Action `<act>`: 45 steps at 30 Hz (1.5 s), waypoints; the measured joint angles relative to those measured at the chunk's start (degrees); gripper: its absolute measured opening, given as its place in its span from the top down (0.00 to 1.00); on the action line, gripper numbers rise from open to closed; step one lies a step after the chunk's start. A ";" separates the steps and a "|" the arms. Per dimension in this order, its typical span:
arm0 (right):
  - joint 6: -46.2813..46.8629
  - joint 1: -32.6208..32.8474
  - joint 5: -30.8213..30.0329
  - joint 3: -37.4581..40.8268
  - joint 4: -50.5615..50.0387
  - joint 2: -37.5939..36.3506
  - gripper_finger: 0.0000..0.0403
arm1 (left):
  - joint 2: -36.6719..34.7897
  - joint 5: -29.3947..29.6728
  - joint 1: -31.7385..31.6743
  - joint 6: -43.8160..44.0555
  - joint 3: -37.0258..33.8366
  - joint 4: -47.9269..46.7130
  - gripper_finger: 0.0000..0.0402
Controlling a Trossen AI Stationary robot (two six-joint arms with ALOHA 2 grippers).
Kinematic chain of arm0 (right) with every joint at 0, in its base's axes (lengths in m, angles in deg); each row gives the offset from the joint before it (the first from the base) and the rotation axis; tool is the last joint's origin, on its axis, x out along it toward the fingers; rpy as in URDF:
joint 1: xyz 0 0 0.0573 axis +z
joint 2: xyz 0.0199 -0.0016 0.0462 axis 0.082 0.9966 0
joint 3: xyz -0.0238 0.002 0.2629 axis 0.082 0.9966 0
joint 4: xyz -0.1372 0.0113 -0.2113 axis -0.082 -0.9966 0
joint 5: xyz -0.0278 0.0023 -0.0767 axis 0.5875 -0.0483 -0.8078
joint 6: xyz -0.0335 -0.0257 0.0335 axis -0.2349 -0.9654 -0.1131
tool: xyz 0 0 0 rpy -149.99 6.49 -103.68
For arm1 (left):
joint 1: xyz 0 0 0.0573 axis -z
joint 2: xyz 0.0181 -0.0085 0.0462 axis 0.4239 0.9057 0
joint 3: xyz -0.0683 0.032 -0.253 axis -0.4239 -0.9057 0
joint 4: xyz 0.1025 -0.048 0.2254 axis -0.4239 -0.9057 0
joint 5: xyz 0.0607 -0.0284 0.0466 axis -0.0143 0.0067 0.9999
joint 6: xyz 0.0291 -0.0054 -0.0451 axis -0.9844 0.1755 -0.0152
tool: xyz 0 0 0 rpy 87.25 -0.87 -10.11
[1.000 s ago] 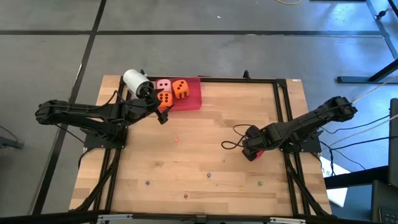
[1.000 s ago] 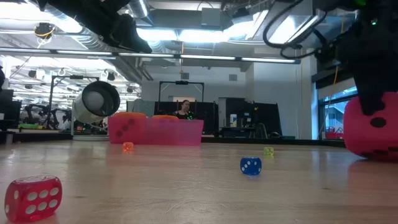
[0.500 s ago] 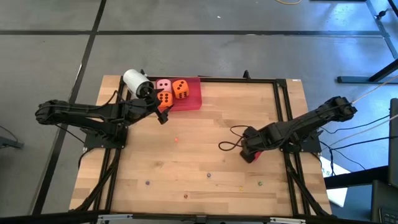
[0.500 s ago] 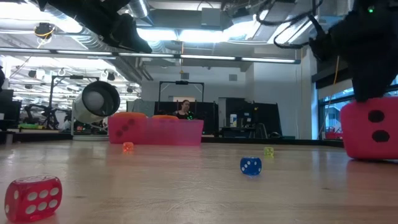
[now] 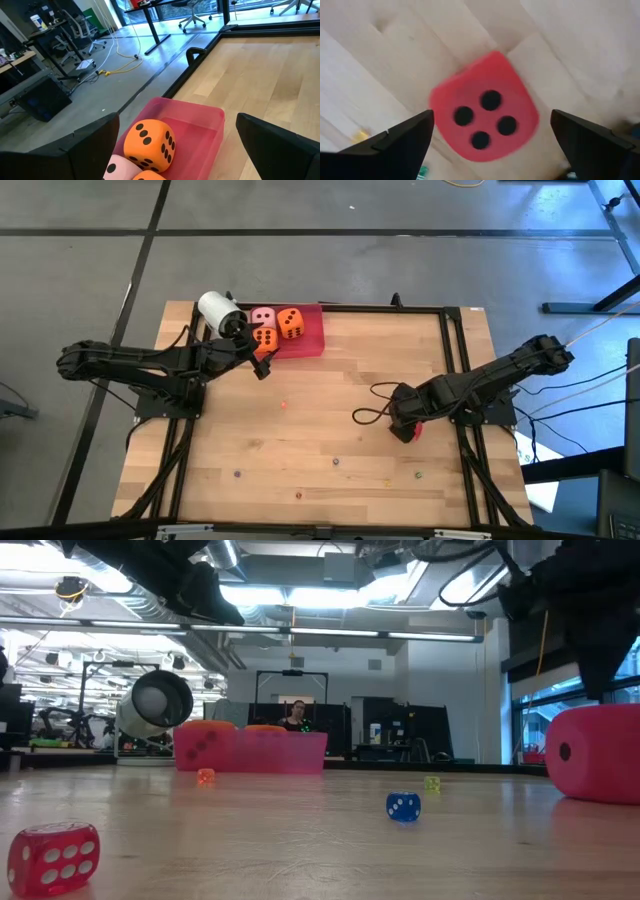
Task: Pick & Place Dice
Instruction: Put the large red die into the red bin
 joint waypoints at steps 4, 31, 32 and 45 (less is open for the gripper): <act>-12.57 0.00 -0.02 0.00 -0.17 0.00 0.01 | -0.02 0.00 0.01 0.17 0.00 0.00 0.01; -30.22 0.00 4.04 3.82 4.35 -0.07 0.01 | 0.00 -0.02 0.02 3.17 0.00 -0.04 0.01; -30.56 -0.03 4.07 3.82 4.33 -0.07 0.01 | -0.01 -0.01 0.02 3.17 0.00 -0.02 0.01; -13.26 -1.27 10.95 3.85 3.92 -0.07 0.01 | 0.00 -0.02 0.02 3.01 0.00 -0.02 0.01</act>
